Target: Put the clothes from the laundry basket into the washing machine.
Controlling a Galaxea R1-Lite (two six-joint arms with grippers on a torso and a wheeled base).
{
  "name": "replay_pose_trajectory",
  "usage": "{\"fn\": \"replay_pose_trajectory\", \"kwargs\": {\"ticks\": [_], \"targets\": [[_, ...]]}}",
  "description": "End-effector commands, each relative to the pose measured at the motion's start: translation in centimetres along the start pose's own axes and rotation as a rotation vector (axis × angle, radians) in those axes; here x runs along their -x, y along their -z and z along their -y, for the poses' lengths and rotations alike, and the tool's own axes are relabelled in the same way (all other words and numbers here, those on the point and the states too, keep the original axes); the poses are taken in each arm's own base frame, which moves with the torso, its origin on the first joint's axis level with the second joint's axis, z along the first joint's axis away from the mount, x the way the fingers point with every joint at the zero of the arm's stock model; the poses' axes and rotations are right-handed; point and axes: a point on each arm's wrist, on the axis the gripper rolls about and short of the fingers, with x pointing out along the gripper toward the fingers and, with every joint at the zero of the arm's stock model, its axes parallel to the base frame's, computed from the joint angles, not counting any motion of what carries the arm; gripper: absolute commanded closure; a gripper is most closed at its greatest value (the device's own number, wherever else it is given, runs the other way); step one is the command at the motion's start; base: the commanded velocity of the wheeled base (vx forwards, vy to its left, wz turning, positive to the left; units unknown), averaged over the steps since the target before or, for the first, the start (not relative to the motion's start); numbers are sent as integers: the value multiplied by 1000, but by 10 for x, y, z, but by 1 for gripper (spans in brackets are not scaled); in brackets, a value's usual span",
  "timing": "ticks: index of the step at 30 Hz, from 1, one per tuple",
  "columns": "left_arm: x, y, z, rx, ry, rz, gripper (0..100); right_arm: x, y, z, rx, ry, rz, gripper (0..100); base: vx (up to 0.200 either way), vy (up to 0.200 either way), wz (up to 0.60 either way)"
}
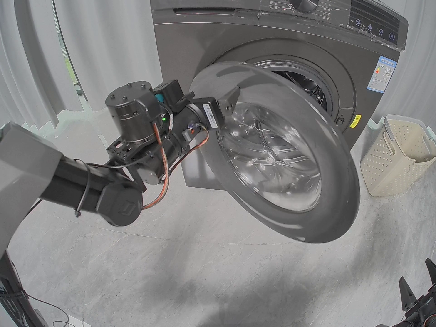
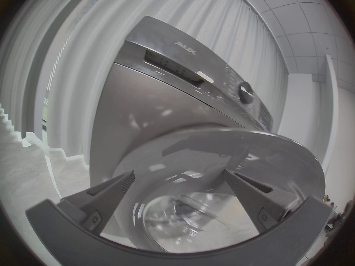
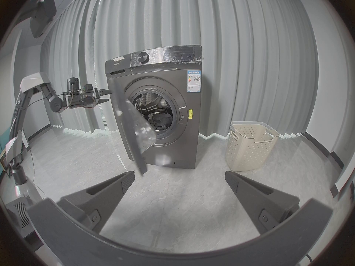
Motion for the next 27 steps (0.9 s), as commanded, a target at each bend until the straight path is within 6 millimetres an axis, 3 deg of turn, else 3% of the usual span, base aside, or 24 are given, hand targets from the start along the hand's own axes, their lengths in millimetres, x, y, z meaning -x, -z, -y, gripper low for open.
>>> {"fn": "replay_pose_trajectory", "kwargs": {"ticks": [1,8,13,14,15,21,23,25,26,27], "targets": [[-27,26,-20,-4,-92,10,0,0,3,0,-1,1,5,0,0,0,0],[-17,27,-20,9,-93,-17,0,0,3,0,-1,-1,5,0,0,0,0],[41,10,-9,5,-69,-78,0,0,3,0,-2,1,5,0,0,0,0],[41,10,-9,5,-69,-78,0,0,3,0,-2,1,5,0,0,0,0],[78,-1,-7,-6,-61,-113,0,0,3,0,-1,1,5,0,0,0,0],[199,-23,-9,-82,14,-179,0,0,3,0,-1,1,5,0,0,0,0],[232,-21,-13,-113,29,-199,0,0,3,0,-1,1,5,0,0,0,0],[241,-18,-15,-127,29,-209,0,0,3,0,-1,1,5,0,0,0,0],[264,-17,-22,-165,18,-213,0,0,3,0,-1,1,5,0,0,0,0],[264,-17,-22,-165,18,-213,0,0,3,0,-1,1,5,0,0,0,0]]}}
